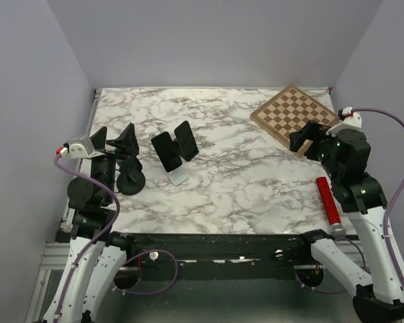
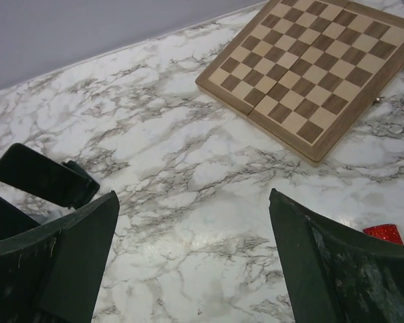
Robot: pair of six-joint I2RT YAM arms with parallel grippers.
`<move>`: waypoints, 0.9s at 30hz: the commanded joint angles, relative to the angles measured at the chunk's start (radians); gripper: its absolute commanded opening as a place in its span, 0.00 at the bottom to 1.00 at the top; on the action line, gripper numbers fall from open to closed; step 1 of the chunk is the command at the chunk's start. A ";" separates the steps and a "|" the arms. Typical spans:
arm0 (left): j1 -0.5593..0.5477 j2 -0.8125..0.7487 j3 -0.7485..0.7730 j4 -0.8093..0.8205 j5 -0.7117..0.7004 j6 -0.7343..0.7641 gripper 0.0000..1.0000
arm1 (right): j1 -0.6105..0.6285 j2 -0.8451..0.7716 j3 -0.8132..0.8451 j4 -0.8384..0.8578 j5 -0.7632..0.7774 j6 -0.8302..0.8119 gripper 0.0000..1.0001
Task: Remove the phone from the phone stand
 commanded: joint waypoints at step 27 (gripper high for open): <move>-0.015 0.156 0.088 -0.044 0.267 -0.037 0.98 | 0.425 0.758 0.161 0.519 -0.138 -0.047 1.00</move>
